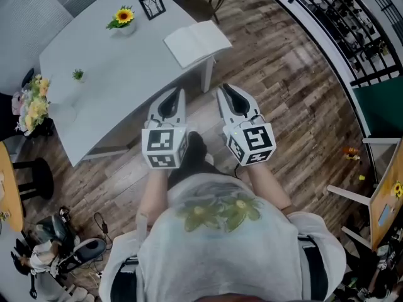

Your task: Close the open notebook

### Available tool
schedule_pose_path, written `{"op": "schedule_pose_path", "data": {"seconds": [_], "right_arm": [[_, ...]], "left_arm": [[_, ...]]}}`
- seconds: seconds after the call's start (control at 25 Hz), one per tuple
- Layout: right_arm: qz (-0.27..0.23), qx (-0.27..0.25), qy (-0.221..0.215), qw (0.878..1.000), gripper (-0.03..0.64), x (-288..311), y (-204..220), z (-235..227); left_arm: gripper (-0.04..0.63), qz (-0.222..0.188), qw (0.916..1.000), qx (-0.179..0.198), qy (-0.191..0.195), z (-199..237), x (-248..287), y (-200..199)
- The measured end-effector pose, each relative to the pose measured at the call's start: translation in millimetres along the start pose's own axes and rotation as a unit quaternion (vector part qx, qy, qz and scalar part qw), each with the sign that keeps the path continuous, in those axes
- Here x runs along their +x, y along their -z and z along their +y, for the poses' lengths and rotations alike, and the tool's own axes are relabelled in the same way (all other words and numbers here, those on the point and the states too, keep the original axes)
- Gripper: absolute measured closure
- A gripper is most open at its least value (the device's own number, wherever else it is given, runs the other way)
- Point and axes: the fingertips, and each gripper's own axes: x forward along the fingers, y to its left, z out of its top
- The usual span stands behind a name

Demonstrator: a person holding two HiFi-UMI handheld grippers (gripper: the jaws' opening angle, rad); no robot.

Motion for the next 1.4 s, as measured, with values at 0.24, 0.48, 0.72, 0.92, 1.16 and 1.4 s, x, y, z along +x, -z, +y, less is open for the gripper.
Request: {"op": "schedule_pose_path", "data": {"seconds": [0.24, 0.48, 0.72, 0.92, 1.16, 1.4], "right_arm": [[-0.008, 0.075, -0.021, 0.997, 0.417, 17.9, -7.5, -22.7], [0.007, 0.112, -0.012, 0.994, 0.397, 49.6, -2.2, -51.4], [0.041, 0.137, -0.008, 0.99, 0.373, 89.8, 8.2, -78.6], [0.062, 0.151, 0.005, 0.987, 0.373, 121.3, 14.2, -101.2], [0.087, 0.179, 0.023, 0.98, 0.373, 151.4, 29.1, -123.8], [0.114, 0.218, 0.038, 0.968, 0.374, 173.0, 51.8, -147.9]], "left_arm": [[0.591, 0.012, 0.9999, 0.007, 0.003, 9.5, 25.6, 1.6], [0.591, 0.025, 0.9994, 0.017, 0.014, 29.1, 57.3, -2.2], [0.591, 0.03, 0.9992, 0.02, 0.015, 55.1, 92.5, -15.9], [0.591, 0.04, 0.999, 0.012, 0.014, 80.7, 117.0, -19.7], [0.591, 0.047, 0.9986, 0.005, 0.024, 103.4, 143.9, -24.1], [0.591, 0.056, 0.9978, 0.003, 0.034, 122.4, 171.6, -27.6]]}}
